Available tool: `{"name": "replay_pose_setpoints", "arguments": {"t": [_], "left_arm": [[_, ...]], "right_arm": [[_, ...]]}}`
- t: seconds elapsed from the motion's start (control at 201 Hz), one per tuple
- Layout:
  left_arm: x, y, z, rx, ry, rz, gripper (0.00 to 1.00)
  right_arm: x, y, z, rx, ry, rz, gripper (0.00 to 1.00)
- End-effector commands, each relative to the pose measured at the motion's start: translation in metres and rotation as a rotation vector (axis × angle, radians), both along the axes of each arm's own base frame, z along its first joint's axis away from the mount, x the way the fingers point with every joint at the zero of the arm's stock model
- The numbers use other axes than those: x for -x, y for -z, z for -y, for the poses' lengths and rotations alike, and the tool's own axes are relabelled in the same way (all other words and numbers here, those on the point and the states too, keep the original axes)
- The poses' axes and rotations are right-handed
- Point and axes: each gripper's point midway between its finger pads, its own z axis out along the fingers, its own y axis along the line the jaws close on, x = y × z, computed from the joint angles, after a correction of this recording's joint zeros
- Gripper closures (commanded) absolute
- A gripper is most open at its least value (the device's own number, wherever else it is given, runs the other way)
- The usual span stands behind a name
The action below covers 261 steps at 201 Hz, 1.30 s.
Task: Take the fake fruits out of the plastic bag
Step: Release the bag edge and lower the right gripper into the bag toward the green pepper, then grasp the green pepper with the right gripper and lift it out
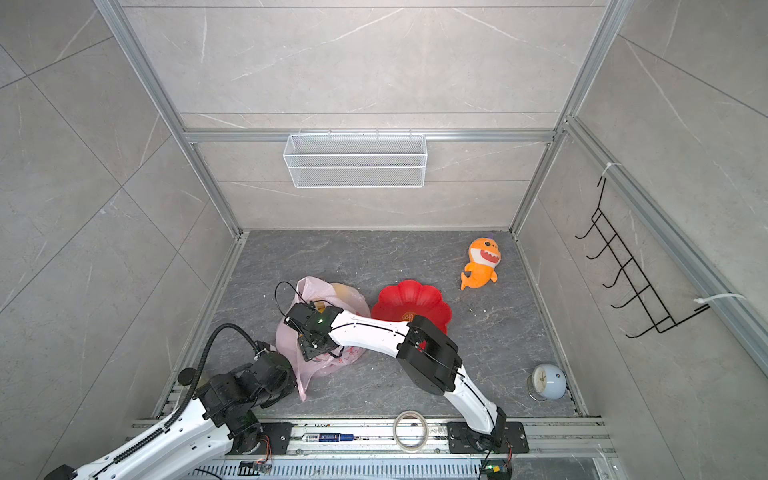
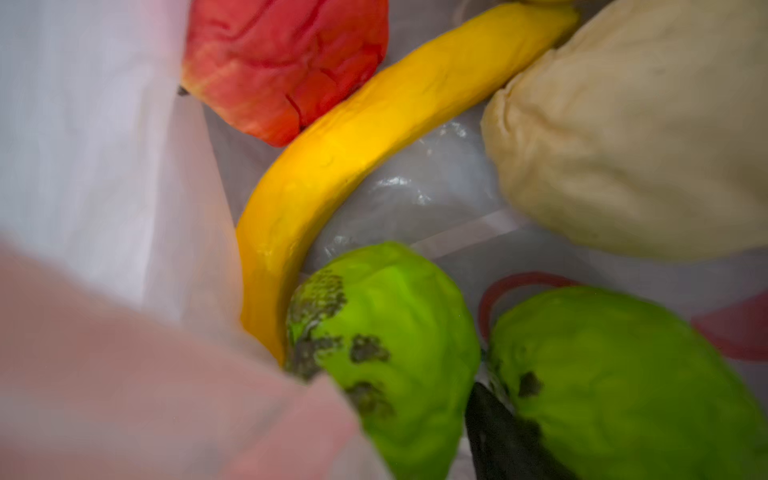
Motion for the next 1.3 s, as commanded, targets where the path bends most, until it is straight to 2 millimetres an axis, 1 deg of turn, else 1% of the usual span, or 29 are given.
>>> {"name": "replay_pose_setpoints", "arguments": {"t": [0.0, 0.114, 0.234, 0.403, 0.473, 0.543, 0.647, 0.801, 0.921, 1.09, 1.18, 1.294], "left_arm": [[0.006, 0.004, -0.001, 0.011, -0.012, -0.025, 0.98], [0.005, 0.004, -0.002, 0.011, -0.016, -0.025, 0.98], [0.005, 0.003, -0.002, 0.005, -0.017, -0.024, 0.98], [0.002, 0.001, 0.0, 0.001, -0.019, -0.022, 0.98], [0.001, 0.0, 0.0, 0.001, -0.018, -0.019, 0.98], [0.0, 0.0, 0.001, 0.001, -0.02, -0.017, 0.98], [0.0, -0.001, 0.001, 0.004, -0.02, -0.013, 0.98], [-0.001, -0.003, 0.001, 0.003, -0.02, -0.007, 0.99], [-0.003, -0.005, 0.001, -0.001, -0.024, 0.0, 0.99], [-0.012, -0.013, 0.002, -0.008, -0.033, 0.034, 0.99], [-0.019, -0.022, 0.007, 0.005, -0.035, 0.064, 0.98], [-0.028, -0.033, 0.014, 0.009, -0.023, 0.095, 0.98]], "right_arm": [[-0.002, 0.013, -0.003, 0.001, 0.016, -0.029, 0.24], [-0.004, 0.015, -0.003, -0.002, 0.021, -0.023, 0.25], [-0.007, 0.009, -0.004, -0.027, 0.03, -0.002, 0.28], [-0.011, -0.006, -0.002, -0.054, 0.031, 0.035, 0.38], [-0.013, -0.011, -0.001, -0.059, 0.031, 0.051, 0.41], [-0.014, -0.017, 0.0, -0.064, 0.027, 0.064, 0.47], [-0.014, -0.02, 0.0, -0.066, 0.019, 0.07, 0.56], [-0.013, -0.025, 0.002, -0.076, 0.016, 0.073, 0.64], [-0.01, -0.037, 0.003, -0.098, 0.0, 0.073, 0.66], [-0.004, -0.063, 0.005, -0.134, -0.032, 0.079, 0.67], [0.001, -0.077, 0.005, -0.166, -0.047, 0.073, 0.67], [0.007, -0.09, 0.008, -0.186, -0.059, 0.059, 0.67]]}}
